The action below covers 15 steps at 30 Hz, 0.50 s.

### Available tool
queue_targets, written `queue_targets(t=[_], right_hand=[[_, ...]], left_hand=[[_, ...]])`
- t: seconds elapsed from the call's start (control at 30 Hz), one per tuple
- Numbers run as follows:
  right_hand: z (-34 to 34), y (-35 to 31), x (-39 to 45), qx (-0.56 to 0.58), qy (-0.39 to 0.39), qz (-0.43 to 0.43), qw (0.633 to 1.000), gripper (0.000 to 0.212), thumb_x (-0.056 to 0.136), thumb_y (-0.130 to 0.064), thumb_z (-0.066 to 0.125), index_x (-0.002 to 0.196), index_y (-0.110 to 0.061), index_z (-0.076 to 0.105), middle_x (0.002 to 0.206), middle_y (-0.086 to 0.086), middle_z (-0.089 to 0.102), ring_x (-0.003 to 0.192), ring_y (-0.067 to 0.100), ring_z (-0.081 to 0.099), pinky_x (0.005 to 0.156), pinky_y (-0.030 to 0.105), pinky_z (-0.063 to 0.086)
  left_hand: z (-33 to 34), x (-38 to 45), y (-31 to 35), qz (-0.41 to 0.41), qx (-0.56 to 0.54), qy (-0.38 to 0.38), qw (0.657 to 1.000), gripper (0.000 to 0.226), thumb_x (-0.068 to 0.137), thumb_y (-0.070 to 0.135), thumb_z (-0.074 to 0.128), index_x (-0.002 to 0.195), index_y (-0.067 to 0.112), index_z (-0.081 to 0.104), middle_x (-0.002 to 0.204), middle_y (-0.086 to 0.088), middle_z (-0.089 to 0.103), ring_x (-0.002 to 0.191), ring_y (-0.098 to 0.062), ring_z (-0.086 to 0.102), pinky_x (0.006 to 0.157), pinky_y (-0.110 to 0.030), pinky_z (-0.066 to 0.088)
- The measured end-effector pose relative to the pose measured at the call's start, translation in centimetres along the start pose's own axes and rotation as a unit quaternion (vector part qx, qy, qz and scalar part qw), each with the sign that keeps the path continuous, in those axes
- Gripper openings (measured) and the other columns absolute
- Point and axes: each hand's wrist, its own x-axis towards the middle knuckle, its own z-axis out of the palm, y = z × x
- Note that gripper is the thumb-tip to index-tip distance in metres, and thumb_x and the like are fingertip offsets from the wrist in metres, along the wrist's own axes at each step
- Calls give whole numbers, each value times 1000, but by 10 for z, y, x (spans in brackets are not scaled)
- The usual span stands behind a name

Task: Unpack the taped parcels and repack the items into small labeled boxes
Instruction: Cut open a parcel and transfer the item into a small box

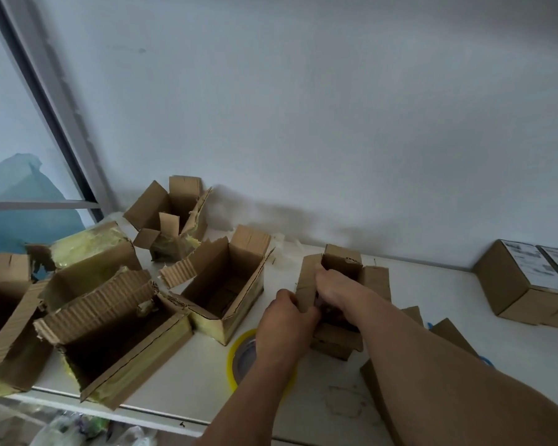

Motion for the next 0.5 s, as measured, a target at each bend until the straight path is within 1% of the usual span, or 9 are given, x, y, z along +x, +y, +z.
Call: queue_targets(t=[0.03,0.07,0.13,0.17,0.2,0.27,0.37,0.43,0.5], right_hand=[[-1,2,2,17,0,2,1000,38,107,-20,22,96,-6,56,132,26,54,123,39,51,107,47,39],[-2,5,5,47,2,8,999,41,107,-25,22,92,-7,56,125,25,60,117,39,55,105,47,41],[-4,7,7,96,-3,26,995,46,106,-31,24,107,-1,60,109,21,67,104,34,61,101,46,47],[-3,8,7,92,-4,25,995,47,106,-33,25,112,-1,59,107,20,68,101,32,62,99,45,48],[-2,8,7,84,3,21,996,52,105,-38,25,113,0,60,108,19,67,101,32,62,100,44,47],[1,8,8,47,29,12,998,59,104,-45,25,117,0,60,119,20,63,112,36,58,104,45,43],[0,3,6,-30,58,8,998,54,104,-43,28,129,-4,55,135,21,53,127,38,45,108,42,35],[-6,-2,2,-54,35,23,998,52,106,-38,24,140,-5,45,143,23,42,132,36,35,109,40,33],[-11,-4,-3,-46,23,43,998,59,106,-41,14,145,-4,38,146,22,36,134,34,31,112,41,31]], left_hand=[[1,0,0,3,-1,4,1000,36,84,52,63,101,29,42,92,6,61,81,-12,60,71,-37,57],[2,0,0,8,0,10,1000,35,84,51,62,101,28,42,94,6,60,82,-13,60,71,-36,56],[4,1,1,12,0,22,1000,34,85,46,62,105,23,46,95,4,59,83,-13,58,72,-36,55],[5,1,1,12,-1,28,1000,34,85,44,62,107,22,48,95,3,59,82,-14,58,72,-36,55],[5,1,1,12,-4,34,999,34,85,42,63,108,22,48,94,3,58,82,-13,57,71,-36,55],[5,0,1,13,-6,45,999,35,84,42,64,109,22,48,96,3,58,83,-13,57,72,-35,56],[5,0,0,14,-3,50,999,36,84,42,65,109,23,48,98,2,58,83,-13,57,73,-36,57],[6,-1,0,13,-6,51,999,35,83,42,65,108,23,48,96,3,58,83,-14,58,73,-37,57],[6,-2,1,11,-11,51,999,36,83,43,65,108,23,48,97,3,58,83,-13,58,73,-37,57]])
